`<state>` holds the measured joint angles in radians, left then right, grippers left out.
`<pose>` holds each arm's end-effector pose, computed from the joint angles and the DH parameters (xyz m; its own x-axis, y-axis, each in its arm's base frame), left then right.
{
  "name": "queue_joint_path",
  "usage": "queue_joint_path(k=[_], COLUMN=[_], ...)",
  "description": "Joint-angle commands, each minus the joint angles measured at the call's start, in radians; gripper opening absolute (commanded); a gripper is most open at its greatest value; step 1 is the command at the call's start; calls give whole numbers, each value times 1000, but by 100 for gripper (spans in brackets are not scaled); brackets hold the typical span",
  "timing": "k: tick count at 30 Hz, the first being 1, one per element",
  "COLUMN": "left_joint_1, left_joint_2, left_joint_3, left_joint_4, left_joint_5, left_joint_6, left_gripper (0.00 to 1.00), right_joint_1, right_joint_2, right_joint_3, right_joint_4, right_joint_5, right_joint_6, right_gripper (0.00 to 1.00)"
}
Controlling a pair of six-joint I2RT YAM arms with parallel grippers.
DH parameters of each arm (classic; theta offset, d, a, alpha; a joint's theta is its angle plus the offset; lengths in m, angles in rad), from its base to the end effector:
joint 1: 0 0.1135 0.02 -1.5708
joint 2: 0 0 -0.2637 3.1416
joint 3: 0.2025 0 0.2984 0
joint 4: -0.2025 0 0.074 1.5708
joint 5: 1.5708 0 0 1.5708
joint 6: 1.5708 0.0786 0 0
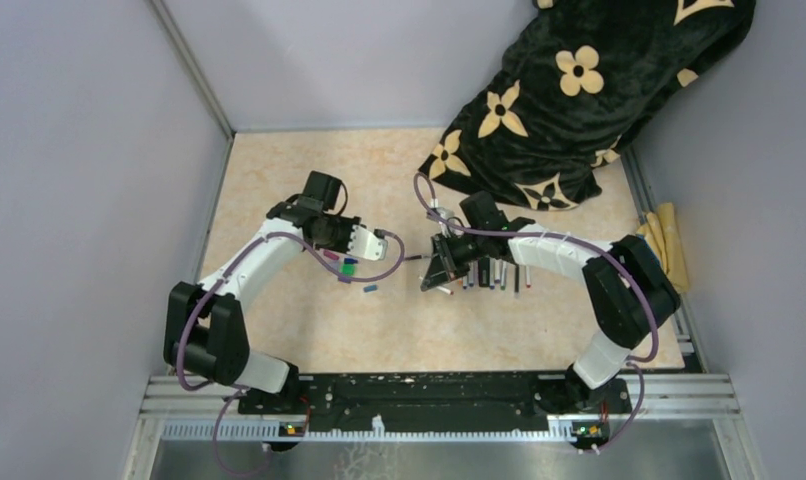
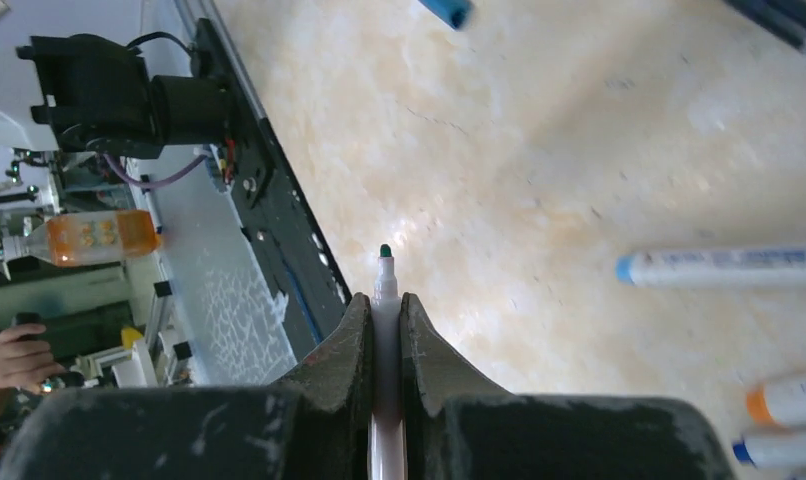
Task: Open the pen caps
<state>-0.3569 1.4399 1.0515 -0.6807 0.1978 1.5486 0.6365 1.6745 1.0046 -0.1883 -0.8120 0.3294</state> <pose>0.3239 -0.1373 0.1873 0.4128 0.8923 -0.1829 0.8309 -0.2866 0.4770 0.2857 0.2821 0.1444 -0.8315 -0.3378 -0.4410 -0.5512 0.4022 0.7311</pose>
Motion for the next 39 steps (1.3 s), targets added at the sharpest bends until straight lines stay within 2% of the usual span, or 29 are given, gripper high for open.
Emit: queue_joint_path(k=[1, 4, 8, 14, 20, 27, 35, 39], left_joint_1=[-2, -4, -15, -20, -30, -31, -25, -3], left_joint_2=[16, 26, 96, 248, 270, 262, 192, 142], left_joint_3=[2, 7, 47, 97, 59, 37, 81, 152], left_joint_4=[9, 6, 3, 11, 49, 66, 22, -50], left_joint_5=[-85, -11, 129, 188, 212, 207, 218, 270], left_joint_6=[35, 7, -128, -289, -313, -325, -361, -418], left_gripper=[0, 0, 0, 11, 24, 54, 59, 66], right_joint_1=[-51, -54, -54, -56, -72, -73, -73, -72], right_joint_2=[-97, -112, -104, -99, -17, 115, 248, 313], right_joint_3=[-12, 6, 64, 70, 84, 157, 272, 323], right_joint_4=[-93, -84, -52, 58, 128, 179, 181, 177], right_joint_5=[20, 135, 408, 653, 731, 808, 845, 862], right_joint_6=[-41, -28, 17, 76, 97, 60, 5, -9], right_gripper=[0, 0, 0, 0, 0, 0, 0, 0])
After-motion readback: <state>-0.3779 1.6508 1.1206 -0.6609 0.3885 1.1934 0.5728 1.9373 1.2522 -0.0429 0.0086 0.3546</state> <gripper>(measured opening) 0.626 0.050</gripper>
